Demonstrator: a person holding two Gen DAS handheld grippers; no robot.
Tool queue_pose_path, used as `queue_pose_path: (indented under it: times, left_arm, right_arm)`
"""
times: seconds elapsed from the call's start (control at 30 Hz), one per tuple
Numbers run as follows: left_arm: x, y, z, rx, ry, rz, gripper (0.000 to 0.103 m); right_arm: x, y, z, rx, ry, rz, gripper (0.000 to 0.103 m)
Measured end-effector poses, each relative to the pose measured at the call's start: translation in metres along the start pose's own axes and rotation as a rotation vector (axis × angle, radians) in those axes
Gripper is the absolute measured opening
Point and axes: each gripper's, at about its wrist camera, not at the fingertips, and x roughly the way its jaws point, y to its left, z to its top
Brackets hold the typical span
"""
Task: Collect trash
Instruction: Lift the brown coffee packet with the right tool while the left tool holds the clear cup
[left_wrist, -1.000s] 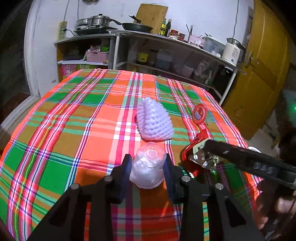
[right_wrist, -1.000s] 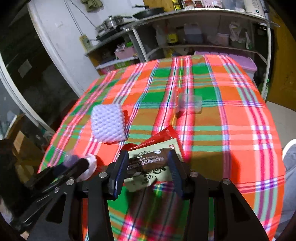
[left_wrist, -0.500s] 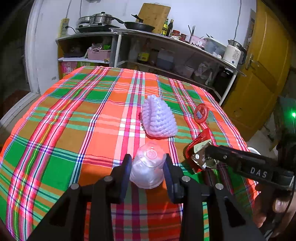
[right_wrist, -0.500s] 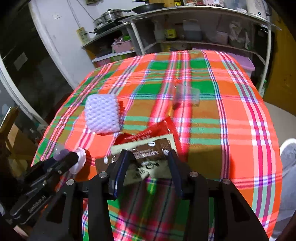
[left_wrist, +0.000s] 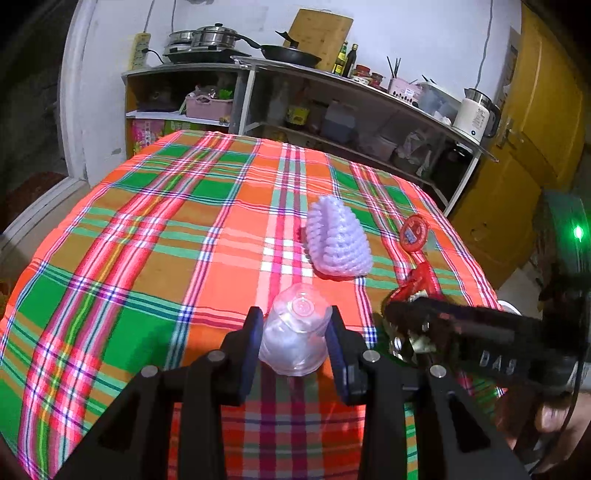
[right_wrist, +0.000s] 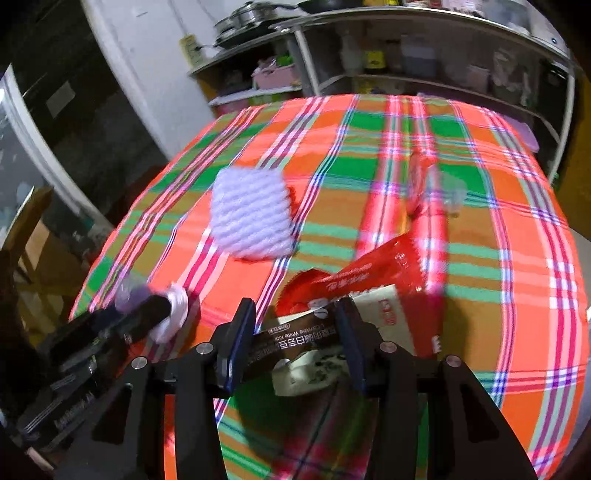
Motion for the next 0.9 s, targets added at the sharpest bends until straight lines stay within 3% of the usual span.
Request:
queue_pose_path:
  times: [0.23,0.77,0.83,0.9]
  left_arm:
    - [-0.005,0.010,-0.001,-0.013,-0.005,0.005,0.036]
    - [-0.023,0.014,-0.008,-0.015,-0.010,-0.001,0.036]
    - [-0.026,0.011,-0.009,-0.012,-0.011,-0.004,0.036]
    - [-0.028,0.008,-0.011,-0.005,-0.011,-0.008,0.036]
  right_arm:
    - [-0.006,0.011,-0.017,-0.048,0.002,-0.049,0.046]
    - [-0.038,0.020,-0.067,-0.105,0.036,-0.047,0.045]
    - [-0.041,0.023,-0.072,-0.116,0.035,-0.051,0.019]
    - [-0.042,0.023,-0.077,-0.112,0.038,-0.042,0.006]
